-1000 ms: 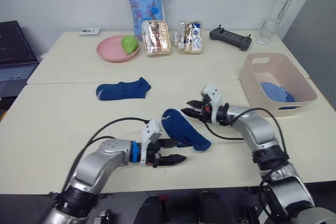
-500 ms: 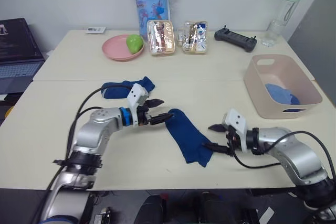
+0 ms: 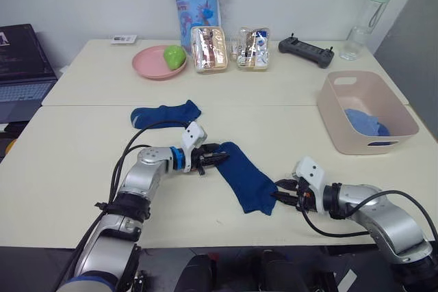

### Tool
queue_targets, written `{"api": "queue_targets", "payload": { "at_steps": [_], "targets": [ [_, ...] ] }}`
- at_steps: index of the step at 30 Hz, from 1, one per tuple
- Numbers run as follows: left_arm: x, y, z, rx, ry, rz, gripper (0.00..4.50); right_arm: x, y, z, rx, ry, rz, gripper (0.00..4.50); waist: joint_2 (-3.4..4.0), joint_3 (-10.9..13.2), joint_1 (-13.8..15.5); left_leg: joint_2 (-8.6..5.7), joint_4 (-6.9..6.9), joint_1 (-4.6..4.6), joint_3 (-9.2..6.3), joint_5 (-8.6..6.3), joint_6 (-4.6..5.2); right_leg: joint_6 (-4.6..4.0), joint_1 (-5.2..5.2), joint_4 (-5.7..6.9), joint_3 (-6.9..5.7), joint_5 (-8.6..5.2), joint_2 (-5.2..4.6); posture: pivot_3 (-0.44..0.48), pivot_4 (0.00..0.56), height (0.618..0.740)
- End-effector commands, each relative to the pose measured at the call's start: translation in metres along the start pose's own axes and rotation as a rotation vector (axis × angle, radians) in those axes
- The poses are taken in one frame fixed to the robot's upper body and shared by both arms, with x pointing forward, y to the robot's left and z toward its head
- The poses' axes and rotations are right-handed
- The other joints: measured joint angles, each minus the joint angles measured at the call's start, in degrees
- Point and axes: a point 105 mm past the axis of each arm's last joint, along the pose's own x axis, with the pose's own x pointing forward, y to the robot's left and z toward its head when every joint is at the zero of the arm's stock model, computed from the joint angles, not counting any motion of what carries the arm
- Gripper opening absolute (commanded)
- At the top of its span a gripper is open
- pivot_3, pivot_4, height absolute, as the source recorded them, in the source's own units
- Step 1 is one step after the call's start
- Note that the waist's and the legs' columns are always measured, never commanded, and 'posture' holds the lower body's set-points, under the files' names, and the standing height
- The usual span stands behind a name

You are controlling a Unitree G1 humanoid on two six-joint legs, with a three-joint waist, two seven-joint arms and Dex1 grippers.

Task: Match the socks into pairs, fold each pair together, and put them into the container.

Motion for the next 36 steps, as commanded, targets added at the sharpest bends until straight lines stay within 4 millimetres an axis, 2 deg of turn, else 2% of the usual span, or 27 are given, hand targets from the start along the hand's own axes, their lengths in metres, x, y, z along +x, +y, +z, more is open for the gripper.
{"api": "queue_targets", "payload": {
  "at_steps": [1,2,3,8,11,14,18,22,24,25,27,31,32,34,36],
  "targets": [
    [-0.004,-0.002,0.007,0.017,-0.026,0.005,0.43,-0.002,0.001,0.0,0.011,-0.01,0.01,0.01,0.0,0.0,-0.01,0.0,0.0,0.0,0.0,0.0,0.0,0.0,0.0,0.0,0.0,0.0,0.0,0.0,0.15,0.74],
    [-0.006,-0.005,0.007,0.008,-0.034,0.008,0.11,-0.004,-0.004,0.0,0.003,-0.007,0.002,0.0,0.0,0.0,-0.02,0.0,0.0,0.0,0.0,0.0,0.0,0.0,0.0,0.0,0.01,0.0,0.0,0.0,0.15,0.74],
    [-0.007,-0.008,0.007,0.001,-0.04,0.01,0.05,-0.005,-0.007,0.0,-0.003,-0.005,-0.004,0.0,0.0,0.0,-0.05,0.0,0.0,0.0,0.0,0.0,0.0,0.0,0.0,0.0,0.0,0.0,0.0,0.0,0.15,0.74],
    [-0.027,-0.026,0.007,-0.091,-0.092,0.063,0.05,-0.009,-0.034,0.009,-0.091,0.011,-0.036,0.0,-0.01,0.01,-0.21,0.0,0.02,0.01,0.04,0.0,0.0,0.0,0.02,0.01,0.05,0.01,-0.02,0.0,0.15,0.74],
    [-0.041,-0.041,0.004,-0.167,-0.114,0.111,0.05,-0.004,-0.049,0.016,-0.192,0.031,-0.033,0.0,-0.01,0.01,-0.27,0.02,0.02,0.02,0.02,0.0,0.0,0.0,0.02,0.02,0.03,0.01,-0.01,0.0,0.15,0.74],
    [-0.052,-0.055,0.0,-0.223,-0.121,0.158,0.05,0.007,-0.059,0.031,-0.212,0.006,-0.009,0.0,-0.01,0.02,-0.65,0.06,0.02,0.05,0.03,0.0,0.0,-0.01,0.04,0.02,0.03,0.01,-0.01,0.0,0.15,0.74],
    [-0.056,-0.055,-0.005,-0.279,-0.168,0.317,0.05,0.016,-0.073,0.035,-0.28,0.054,0.024,0.0,0.0,0.02,-0.51,0.05,0.02,0.07,0.04,0.0,0.0,-0.02,0.06,0.02,0.04,0.02,-0.02,0.0,0.15,0.74],
    [-0.049,-0.066,-0.008,-0.29,-0.193,0.337,0.05,0.016,-0.071,0.039,-0.319,0.079,0.089,0.0,-0.02,0.02,0.17,0.02,0.04,0.08,0.0,0.0,0.0,-0.01,0.11,-0.02,0.01,0.03,-0.03,0.0,0.15,0.74],
    [-0.048,-0.062,-0.006,-0.297,-0.24,0.401,0.05,0.013,-0.076,0.044,-0.335,0.053,0.067,0.0,-0.01,0.02,0.24,0.02,0.03,0.06,-0.01,0.0,0.0,-0.01,0.1,-0.04,0.0,0.03,-0.03,0.0,0.15,0.74],
    [-0.049,-0.058,-0.006,-0.293,-0.258,0.437,0.5,0.011,-0.08,0.047,-0.337,0.037,0.043,0.48,-0.02,0.02,0.26,0.02,0.03,0.06,0.01,0.0,0.0,-0.01,0.1,-0.05,0.03,0.03,-0.03,0.0,0.15,0.74],
    [-0.052,-0.054,-0.004,-0.319,-0.303,0.467,0.99,0.004,-0.083,0.047,-0.417,0.045,0.034,1.04,-0.02,0.02,0.26,0.02,0.04,0.06,0.01,0.0,0.0,-0.02,0.11,-0.05,0.02,0.03,-0.03,0.0,0.15,0.74],
    [-0.069,-0.033,0.003,-0.254,-0.295,0.516,2.17,-0.019,-0.083,0.064,-0.471,-0.037,-0.039,2.36,-0.02,0.02,0.31,0.03,0.04,0.07,-0.04,0.0,-0.01,-0.03,0.1,0.01,-0.04,0.04,-0.02,0.0,0.15,0.74],
    [-0.07,-0.034,0.004,-0.186,-0.257,0.476,2.48,-0.021,-0.08,0.064,-0.473,-0.046,-0.038,2.71,-0.01,0.02,0.31,0.05,0.03,0.08,-0.03,0.0,-0.01,-0.03,0.09,0.01,-0.04,0.04,0.0,0.0,0.15,0.74],
    [-0.076,-0.037,0.003,-0.054,-0.175,0.374,3.13,-0.026,-0.054,0.06,-0.462,-0.072,0.057,3.42,-0.01,0.01,0.26,0.05,0.0,0.08,-0.03,0.0,-0.01,-0.03,0.1,-0.01,-0.04,0.04,0.0,0.0,0.15,0.74],
    [-0.082,-0.036,0.006,0.02,-0.147,0.304,3.72,-0.03,-0.034,0.058,-0.461,-0.089,0.118,3.43,0.0,0.01,0.26,0.05,-0.04,0.07,-0.02,0.0,-0.01,-0.04,0.1,-0.04,-0.03,0.02,0.0,0.0,0.15,0.74]
  ]
}}
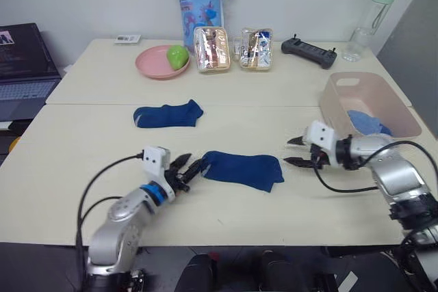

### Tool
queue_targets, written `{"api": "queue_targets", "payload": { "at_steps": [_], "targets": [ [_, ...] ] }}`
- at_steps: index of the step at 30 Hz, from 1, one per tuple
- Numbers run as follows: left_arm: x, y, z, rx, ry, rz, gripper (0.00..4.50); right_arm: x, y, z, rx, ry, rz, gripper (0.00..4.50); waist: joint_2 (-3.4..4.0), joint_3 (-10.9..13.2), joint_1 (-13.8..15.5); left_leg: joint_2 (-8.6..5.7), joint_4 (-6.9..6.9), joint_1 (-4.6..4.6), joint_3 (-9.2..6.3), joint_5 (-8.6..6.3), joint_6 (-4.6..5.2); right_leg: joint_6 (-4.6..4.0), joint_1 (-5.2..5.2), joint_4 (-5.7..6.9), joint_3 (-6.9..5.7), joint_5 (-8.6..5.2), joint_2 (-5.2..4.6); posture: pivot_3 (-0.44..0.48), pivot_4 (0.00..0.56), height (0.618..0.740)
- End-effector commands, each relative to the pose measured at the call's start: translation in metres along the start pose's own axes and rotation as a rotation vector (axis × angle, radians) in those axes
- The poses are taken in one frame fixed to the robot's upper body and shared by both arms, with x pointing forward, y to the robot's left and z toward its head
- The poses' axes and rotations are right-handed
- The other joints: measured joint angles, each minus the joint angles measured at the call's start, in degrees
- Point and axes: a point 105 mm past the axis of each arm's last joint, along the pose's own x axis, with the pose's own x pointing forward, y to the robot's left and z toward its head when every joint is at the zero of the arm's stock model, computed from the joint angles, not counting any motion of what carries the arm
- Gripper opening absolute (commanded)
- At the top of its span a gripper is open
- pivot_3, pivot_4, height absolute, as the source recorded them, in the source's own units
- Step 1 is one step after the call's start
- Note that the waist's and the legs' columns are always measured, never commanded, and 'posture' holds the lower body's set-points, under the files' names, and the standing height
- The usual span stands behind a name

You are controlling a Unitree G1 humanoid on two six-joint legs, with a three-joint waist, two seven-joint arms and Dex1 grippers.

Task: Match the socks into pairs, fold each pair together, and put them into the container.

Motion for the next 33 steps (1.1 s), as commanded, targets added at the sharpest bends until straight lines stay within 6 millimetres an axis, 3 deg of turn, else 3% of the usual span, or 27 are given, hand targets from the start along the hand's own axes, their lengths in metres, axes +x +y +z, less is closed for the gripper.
{"api": "queue_targets", "payload": {
  "at_steps": [1,4,7,11,17,20,25,28,30,33],
  "targets": [
    [-0.007,-0.004,0.014,0.196,-0.005,-0.185,3.93,-0.004,0.033,0.027,-0.046,-0.097,0.104,3.43,0.04,0.02,0.0,0.01,0.0,0.0,0.01,0.0,0.0,0.0,0.0,-0.03,0.02,0.0,0.0,0.0,0.15,0.74],
    [-0.015,-0.011,0.009,0.409,0.068,-0.395,3.93,0.0,0.057,0.027,-0.109,-0.087,0.154,3.43,0.06,0.03,0.0,0.0,0.01,0.0,0.09,0.0,0.0,-0.01,-0.02,-0.03,0.07,0.0,-0.02,0.0,0.15,0.74],
    [-0.013,-0.012,0.004,0.559,0.098,-0.515,3.93,0.007,0.067,0.016,-0.205,-0.035,0.156,3.43,0.06,0.03,-0.01,0.0,0.02,0.15,0.13,0.0,0.0,-0.03,0.13,-0.06,0.07,-0.01,-0.04,0.0,0.15,0.74],
    [0.003,-0.01,-0.005,0.747,0.128,-0.596,3.93,0.02,0.061,0.005,-0.354,0.027,0.11,3.43,0.05,0.03,-0.01,0.0,0.02,0.21,0.14,0.0,0.01,-0.04,0.22,-0.12,0.03,-0.03,-0.03,0.0,0.15,0.74],
    [0.024,-0.006,-0.014,0.93,0.135,-0.62,3.93,0.03,0.05,0.014,-0.486,-0.006,0.037,3.43,0.04,0.03,-0.04,-0.02,0.02,0.18,0.19,-0.01,0.02,-0.02,0.14,-0.03,0.07,-0.01,-0.02,0.0,0.15,0.74],
    [0.023,-0.003,-0.019,0.941,0.159,-0.642,3.35,0.033,0.055,0.014,-0.558,-0.009,0.063,3.43,0.05,0.03,-0.06,-0.02,0.02,0.21,0.16,-0.01,0.02,-0.01,0.17,0.0,0.04,-0.01,-0.02,0.0,0.15,0.74],
    [0.026,0.0,-0.019,0.932,0.152,-0.629,1.78,0.038,0.057,0.014,-0.647,-0.042,0.079,3.43,0.05,0.03,-0.09,-0.02,0.05,0.39,0.15,0.0,0.04,-0.01,0.36,0.0,0.03,-0.01,0.0,0.0,0.15,0.74],
    [0.029,-0.002,-0.017,0.905,0.136,-0.627,0.81,0.04,0.06,0.015,-0.643,-0.078,0.101,2.83,0.04,0.03,-0.12,-0.02,0.05,0.41,0.14,0.0,0.05,-0.01,0.37,0.02,0.01,-0.01,0.03,0.0,0.15,0.74],
    [0.03,-0.003,-0.018,0.893,0.135,-0.628,0.17,0.039,0.059,0.016,-0.622,-0.097,0.094,2.13,0.04,0.03,-0.11,-0.02,0.05,0.39,0.11,0.0,0.05,-0.01,0.37,0.02,0.0,-0.01,0.03,0.0,0.15,0.74],
    [0.029,-0.003,-0.019,0.874,0.134,-0.624,0.0,0.039,0.053,0.012,-0.627,-0.075,0.079,1.1,0.04,0.03,-0.1,-0.02,0.05,0.38,0.09,0.0,0.05,-0.01,0.38,0.01,0.01,-0.01,0.02,0.0,0.15,0.74]
  ]
}}
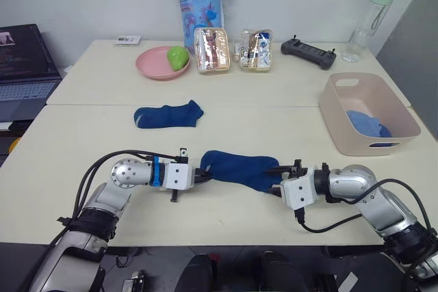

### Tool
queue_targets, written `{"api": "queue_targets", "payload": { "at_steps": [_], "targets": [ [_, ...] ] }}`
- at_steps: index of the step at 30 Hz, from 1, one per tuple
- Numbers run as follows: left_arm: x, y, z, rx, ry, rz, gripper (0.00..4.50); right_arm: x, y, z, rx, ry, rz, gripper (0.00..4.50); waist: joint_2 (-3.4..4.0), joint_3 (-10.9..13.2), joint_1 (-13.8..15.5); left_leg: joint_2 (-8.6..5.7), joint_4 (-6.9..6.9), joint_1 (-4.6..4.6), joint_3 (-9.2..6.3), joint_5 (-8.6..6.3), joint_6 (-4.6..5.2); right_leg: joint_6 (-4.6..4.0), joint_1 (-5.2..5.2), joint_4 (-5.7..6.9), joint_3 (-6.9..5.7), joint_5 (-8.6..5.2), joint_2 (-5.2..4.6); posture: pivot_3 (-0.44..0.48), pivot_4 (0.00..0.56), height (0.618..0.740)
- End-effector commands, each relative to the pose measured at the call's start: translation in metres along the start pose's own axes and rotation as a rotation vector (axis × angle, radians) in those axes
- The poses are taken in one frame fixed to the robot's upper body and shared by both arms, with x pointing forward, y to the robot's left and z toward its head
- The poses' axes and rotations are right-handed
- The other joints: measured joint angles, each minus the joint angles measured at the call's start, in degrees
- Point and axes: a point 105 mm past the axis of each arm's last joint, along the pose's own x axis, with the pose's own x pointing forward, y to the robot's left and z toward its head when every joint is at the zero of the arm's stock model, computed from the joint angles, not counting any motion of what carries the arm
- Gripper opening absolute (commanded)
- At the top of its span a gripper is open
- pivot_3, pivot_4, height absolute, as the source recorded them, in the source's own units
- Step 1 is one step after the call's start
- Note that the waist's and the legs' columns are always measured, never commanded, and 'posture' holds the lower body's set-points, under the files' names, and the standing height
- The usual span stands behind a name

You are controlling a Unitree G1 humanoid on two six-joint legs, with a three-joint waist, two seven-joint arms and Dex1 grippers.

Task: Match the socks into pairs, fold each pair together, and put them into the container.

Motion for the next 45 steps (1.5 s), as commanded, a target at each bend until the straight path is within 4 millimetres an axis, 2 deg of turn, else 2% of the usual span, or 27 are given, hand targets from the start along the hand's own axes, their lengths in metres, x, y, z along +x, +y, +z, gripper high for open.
{"api": "queue_targets", "payload": {
  "at_steps": [1,3,6,9,13,17,19,21,23,26,29,32,37,42,43,45],
  "targets": [
    [-0.001,0.002,-0.001,-0.024,0.001,0.016,0.0,-0.004,-0.011,0.001,-0.019,-0.015,-0.04,0.8,0.0,0.0,0.0,0.0,0.0,0.01,-0.01,0.0,0.0,0.0,0.01,0.0,0.0,0.0,0.0,0.0,0.15,0.74],
    [-0.001,0.003,0.0,-0.044,-0.012,0.032,0.0,-0.005,-0.014,0.004,-0.023,-0.031,-0.053,0.1,0.0,0.0,0.0,0.0,0.0,0.01,0.0,0.0,0.0,0.0,0.01,0.0,0.0,0.0,0.0,0.0,0.15,0.74],
    [-0.002,0.003,0.005,-0.063,-0.042,0.037,0.0,-0.007,-0.018,0.01,0.012,-0.073,-0.079,0.04,0.0,0.0,-0.01,0.0,0.0,0.01,-0.02,0.0,0.0,0.0,0.0,0.01,-0.01,0.0,0.0,0.0,0.15,0.74],
    [-0.008,0.01,0.025,-0.144,-0.153,0.067,0.0,-0.015,-0.028,0.021,0.089,-0.14,-0.131,0.04,0.0,0.01,-0.03,0.0,0.0,-0.03,-0.03,0.0,0.0,0.0,-0.02,0.0,0.01,0.0,0.0,0.0,0.15,0.74],
    [-0.022,0.006,0.047,-0.185,-0.19,0.002,0.0,-0.031,-0.036,0.039,0.285,-0.218,-0.162,0.04,-0.01,0.02,-0.02,0.01,0.03,-0.13,-0.17,0.0,0.0,-0.01,-0.05,-0.01,-0.06,0.0,-0.01,0.0,0.15,0.74],
    [-0.042,0.0,0.078,-0.419,-0.218,-0.105,0.0,-0.045,-0.024,0.068,0.436,-0.301,-0.046,0.04,0.01,0.07,-0.13,0.04,-0.02,-0.1,-0.26,0.0,0.0,-0.02,-0.01,-0.03,-0.11,-0.02,0.0,0.0,0.15,0.74],
    [-0.062,-0.008,0.092,-0.642,-0.218,-0.226,0.0,-0.053,-0.022,0.081,0.609,-0.356,0.008,0.04,0.0,0.08,-0.17,0.04,0.0,-0.1,-0.3,0.0,0.0,-0.02,0.03,-0.03,-0.15,-0.02,0.0,0.0,0.15,0.74],
    [-0.071,-0.009,0.1,-0.789,-0.232,-0.263,0.0,-0.058,-0.016,0.088,0.741,-0.374,0.074,0.04,0.02,0.12,-0.37,0.05,0.0,-0.06,-0.35,0.0,0.0,-0.02,0.08,-0.02,-0.21,-0.04,0.0,0.0,0.15,0.74],
    [-0.069,-0.013,0.09,-0.816,-0.184,-0.259,0.0,-0.056,-0.01,0.084,0.823,-0.35,0.097,0.04,0.04,0.13,-0.34,0.05,-0.01,0.08,-0.39,0.0,0.01,-0.03,0.27,-0.08,-0.28,-0.06,0.0,0.0,0.15,0.74],
    [-0.052,-0.025,0.062,-0.8,-0.1,-0.233,0.0,-0.045,-0.01,0.06,0.909,-0.282,0.033,0.04,0.04,0.12,-0.23,0.0,-0.06,0.19,-0.37,-0.01,0.01,0.0,0.37,-0.15,-0.26,-0.1,0.0,0.0,0.15,0.74],
    [-0.026,-0.014,0.054,-0.799,-0.131,-0.153,0.0,-0.034,-0.015,0.034,0.927,-0.218,-0.033,0.04,-0.01,0.15,-0.13,-0.03,-0.06,0.15,-0.3,-0.01,0.01,-0.02,0.32,-0.13,-0.18,-0.09,0.0,0.0,0.15,0.74],
    [-0.009,0.004,0.044,-0.763,-0.124,-0.075,0.0,-0.03,-0.024,0.012,0.895,-0.157,-0.095,0.04,-0.12,0.21,0.02,-0.03,0.0,0.0,-0.32,0.0,0.0,-0.02,0.22,-0.12,-0.2,-0.08,0.01,0.0,0.15,0.74],
    [-0.002,0.023,0.032,-0.706,-0.091,-0.033,0.0,-0.03,-0.039,-0.005,0.836,-0.115,-0.14,0.04,-0.12,0.22,-0.09,-0.03,-0.01,-0.07,-0.32,0.0,0.0,-0.03,0.09,-0.1,-0.2,-0.07,0.0,0.0,0.15,0.74],
    [0.004,0.031,0.024,-0.646,-0.048,-0.049,0.0,-0.025,-0.04,-0.015,0.861,-0.096,-0.126,0.04,-0.12,0.22,-0.11,-0.02,-0.01,-0.22,-0.27,0.0,-0.01,-0.03,-0.1,-0.06,-0.17,-0.07,0.0,0.0,0.15,0.74],
    [0.005,0.034,0.022,-0.637,-0.044,-0.04,0.0,-0.025,-0.039,-0.018,0.861,-0.092,-0.124,0.23,-0.12,0.22,-0.1,-0.02,-0.01,-0.23,-0.27,0.0,-0.01,-0.03,-0.1,-0.07,-0.16,-0.07,0.0,0.0,0.15,0.74],
    [0.009,0.04,0.017,-0.587,-0.025,0.0,0.41,-0.029,-0.04,-0.025,0.864,-0.081,-0.157,0.65,-0.12,0.22,-0.08,-0.03,0.01,-0.23,-0.26,0.0,-0.01,-0.03,-0.09,-0.07,-0.15,-0.07,-0.01,0.0,0.15,0.74]
  ]
}}
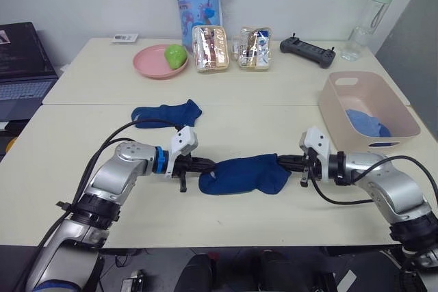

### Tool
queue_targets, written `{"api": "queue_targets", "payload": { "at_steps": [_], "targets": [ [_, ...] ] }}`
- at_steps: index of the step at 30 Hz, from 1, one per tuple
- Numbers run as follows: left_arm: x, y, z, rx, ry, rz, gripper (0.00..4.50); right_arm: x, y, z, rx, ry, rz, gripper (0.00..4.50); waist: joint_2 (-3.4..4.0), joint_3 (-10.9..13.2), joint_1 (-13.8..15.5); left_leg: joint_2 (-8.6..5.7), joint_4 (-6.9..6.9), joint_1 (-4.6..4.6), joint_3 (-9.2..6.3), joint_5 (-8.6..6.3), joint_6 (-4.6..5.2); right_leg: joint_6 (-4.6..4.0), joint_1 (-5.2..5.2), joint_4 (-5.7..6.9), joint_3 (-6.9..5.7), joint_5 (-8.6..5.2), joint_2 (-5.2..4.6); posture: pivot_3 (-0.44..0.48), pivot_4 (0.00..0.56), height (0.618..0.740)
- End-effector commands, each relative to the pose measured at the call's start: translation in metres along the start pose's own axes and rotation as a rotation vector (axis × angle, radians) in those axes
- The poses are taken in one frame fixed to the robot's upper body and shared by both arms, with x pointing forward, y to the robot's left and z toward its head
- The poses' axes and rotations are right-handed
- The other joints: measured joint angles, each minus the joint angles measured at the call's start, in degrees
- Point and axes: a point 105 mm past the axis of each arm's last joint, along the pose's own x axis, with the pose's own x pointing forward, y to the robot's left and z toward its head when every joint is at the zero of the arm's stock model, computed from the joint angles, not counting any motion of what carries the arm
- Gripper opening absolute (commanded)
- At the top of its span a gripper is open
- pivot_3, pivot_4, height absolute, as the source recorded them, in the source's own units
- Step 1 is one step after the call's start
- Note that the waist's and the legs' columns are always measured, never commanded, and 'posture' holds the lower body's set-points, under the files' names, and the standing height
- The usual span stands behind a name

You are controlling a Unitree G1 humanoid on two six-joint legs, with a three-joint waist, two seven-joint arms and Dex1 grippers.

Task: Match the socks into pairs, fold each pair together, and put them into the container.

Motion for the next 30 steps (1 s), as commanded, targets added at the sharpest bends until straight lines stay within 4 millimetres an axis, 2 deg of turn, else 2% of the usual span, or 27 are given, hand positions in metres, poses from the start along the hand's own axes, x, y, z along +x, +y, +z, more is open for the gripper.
{"api": "queue_targets", "payload": {
  "at_steps": [1,5,8,9,13,14,15,18,21,23,27,30],
  "targets": [
    [0.001,0.015,0.007,0.105,-0.008,0.073,0.61,-0.008,-0.01,0.003,-0.026,-0.022,-0.046,0.97,0.0,0.0,0.01,0.0,0.0,0.0,0.0,0.0,0.0,0.0,0.0,0.0,0.0,0.0,0.0,0.0,0.15,0.74],
    [-0.012,0.026,0.009,0.09,-0.038,0.131,1.88,-0.028,-0.022,0.001,-0.045,-0.013,-0.121,2.42,0.0,0.0,0.06,0.0,0.02,-0.01,0.0,0.0,0.0,0.0,-0.01,0.02,0.01,0.0,0.0,0.0,0.15,0.74],
    [-0.029,0.036,0.004,0.113,-0.03,0.202,2.79,-0.046,-0.035,0.002,-0.083,-0.012,-0.223,3.46,0.0,0.0,0.0,0.0,0.01,-0.03,0.01,0.0,0.0,0.0,-0.04,0.02,0.01,0.0,0.0,0.0,0.15,0.74],
    [-0.035,0.039,0.007,0.122,-0.043,0.229,3.16,-0.051,-0.034,0.004,-0.106,-0.012,-0.228,3.84,0.0,0.0,-0.02,0.0,0.01,-0.02,0.02,0.0,0.0,0.0,-0.05,0.04,0.03,0.0,0.0,0.0,0.15,0.74],
    [-0.037,0.035,0.037,0.189,-0.186,0.253,4.47,-0.046,-0.014,0.017,-0.15,-0.076,-0.179,3.85,0.0,0.0,0.03,0.02,0.01,-0.03,0.0,0.0,0.0,0.0,-0.05,0.05,0.01,0.0,0.0,0.0,0.15,0.74],
    [-0.034,0.028,0.043,0.186,-0.218,0.222,4.49,-0.042,-0.01,0.021,-0.156,-0.096,-0.168,3.85,0.0,0.0,0.01,0.03,0.01,-0.02,0.0,0.0,0.0,0.01,-0.05,0.06,0.01,0.01,0.0,0.0,0.15,0.74],
    [-0.03,0.019,0.048,0.185,-0.25,0.18,4.49,-0.037,-0.007,0.024,-0.164,-0.116,-0.168,3.85,0.0,0.0,-0.02,0.03,0.02,-0.02,0.02,0.0,0.0,0.01,-0.05,0.06,0.04,0.01,-0.01,0.0,0.15,0.74],
    [-0.015,-0.004,0.06,0.205,-0.32,0.104,4.5,-0.019,0.002,0.035,-0.182,-0.183,-0.176,3.24,0.0,0.0,-0.14,0.02,0.03,0.0,0.05,0.0,0.0,0.03,-0.01,0.05,0.09,0.02,-0.01,0.0,0.15,0.74],
    [0.005,-0.026,0.056,0.198,-0.322,0.054,3.91,0.004,0.009,0.035,-0.183,-0.201,-0.178,2.18,0.01,-0.01,-0.11,0.03,0.03,0.0,0.02,0.01,-0.01,0.03,-0.02,0.08,0.06,0.02,-0.01,0.0,0.15,0.74],
    [0.016,-0.037,0.046,0.188,-0.303,0.042,3.31,0.017,0.015,0.033,-0.18,-0.197,-0.167,1.46,0.03,-0.02,-0.16,0.03,0.02,0.05,0.05,0.01,-0.01,0.03,-0.01,0.08,0.12,0.02,-0.01,0.0,0.15,0.74],
    [0.029,-0.044,0.024,0.169,-0.251,0.055,2.06,0.032,0.025,0.016,-0.17,-0.141,-0.138,0.05,0.03,-0.02,-0.05,0.02,0.03,0.05,0.04,0.01,-0.02,0.02,0.0,0.08,0.09,0.03,-0.01,0.0,0.15,0.74],
    [0.03,-0.04,-0.002,0.191,-0.145,0.097,1.07,0.036,0.031,0.0,-0.198,-0.078,-0.112,0.0,0.03,-0.02,-0.01,0.01,0.03,0.08,0.03,0.01,-0.01,0.02,0.03,0.08,0.08,0.03,-0.01,0.0,0.15,0.74]
  ]
}}
